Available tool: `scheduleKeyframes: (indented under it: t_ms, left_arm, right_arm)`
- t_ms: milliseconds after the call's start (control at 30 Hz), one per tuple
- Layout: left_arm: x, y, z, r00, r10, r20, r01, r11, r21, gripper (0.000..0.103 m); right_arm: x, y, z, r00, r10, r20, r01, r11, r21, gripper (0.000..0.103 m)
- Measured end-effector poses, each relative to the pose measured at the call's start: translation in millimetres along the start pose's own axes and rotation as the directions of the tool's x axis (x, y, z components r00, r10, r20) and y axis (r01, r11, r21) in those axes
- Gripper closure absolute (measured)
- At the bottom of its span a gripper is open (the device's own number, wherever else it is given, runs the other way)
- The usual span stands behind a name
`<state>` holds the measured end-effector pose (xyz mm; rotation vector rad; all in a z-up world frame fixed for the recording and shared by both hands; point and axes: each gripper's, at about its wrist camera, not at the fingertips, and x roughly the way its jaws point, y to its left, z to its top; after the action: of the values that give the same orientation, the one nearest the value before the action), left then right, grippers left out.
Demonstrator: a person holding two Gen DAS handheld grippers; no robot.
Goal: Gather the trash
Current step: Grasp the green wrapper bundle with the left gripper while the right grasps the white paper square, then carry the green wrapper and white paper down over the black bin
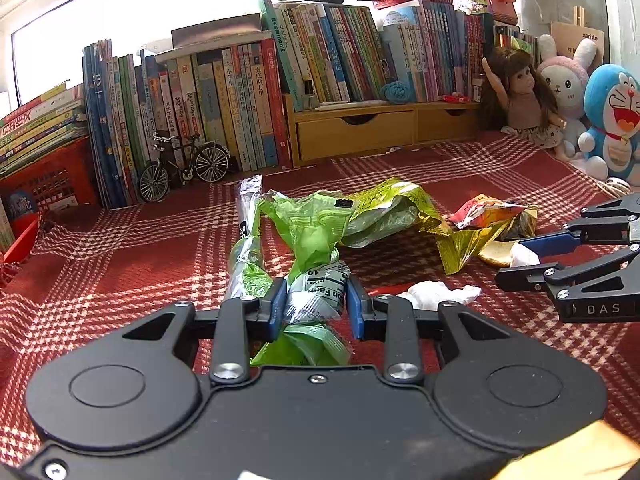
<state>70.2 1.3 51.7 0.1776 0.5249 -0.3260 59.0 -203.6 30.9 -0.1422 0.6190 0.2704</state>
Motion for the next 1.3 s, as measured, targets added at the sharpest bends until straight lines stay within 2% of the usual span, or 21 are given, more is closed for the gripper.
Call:
scheduleKeyframes:
  t_ms: [200, 500, 733, 867, 1067, 1300]
  left_arm:
    - [-35.2, -0.7, 1.1, 0.999, -0.015, 0.030, 0.015, 0.999, -0.029, 0.073]
    - [-106.0, -16.7, -5.3, 0.995, -0.045, 0.085, 0.047, 0.999, -0.022, 0.073]
    - [-175.4, -31.0, -24.8, 0.990, -0.077, 0.117, 0.081, 0.996, -0.029, 0.073]
    - [-221.7, -40.6, -47.8, 0.988, -0.100, 0.117, 0.104, 0.994, -0.028, 0.073]
    - [-277.5, -55.1, -85.9, 0.988, -0.133, 0.076, 0.136, 0.990, -0.036, 0.073]
    - [-311.9, -75.6, -132.1, 0.981, -0.191, -0.014, 0.191, 0.981, -0.030, 0.073]
  right_arm:
    - [-28.1, 5.7, -1.8, 1.000, 0.013, 0.028, -0.013, 1.000, -0.001, 0.057]
    - [-85.3, 16.3, -10.9, 0.996, 0.031, 0.078, -0.032, 0.999, 0.015, 0.057]
    - [-141.2, 30.4, -26.4, 0.993, 0.046, 0.111, -0.048, 0.999, 0.020, 0.057]
    - [-177.6, 41.5, -41.7, 0.990, 0.061, 0.124, -0.062, 0.998, 0.009, 0.057]
    - [-227.5, 61.4, -68.2, 0.988, 0.081, 0.128, -0.081, 0.997, -0.008, 0.057]
    - [-264.6, 84.4, -101.8, 0.991, 0.097, 0.094, -0.095, 0.995, -0.033, 0.057]
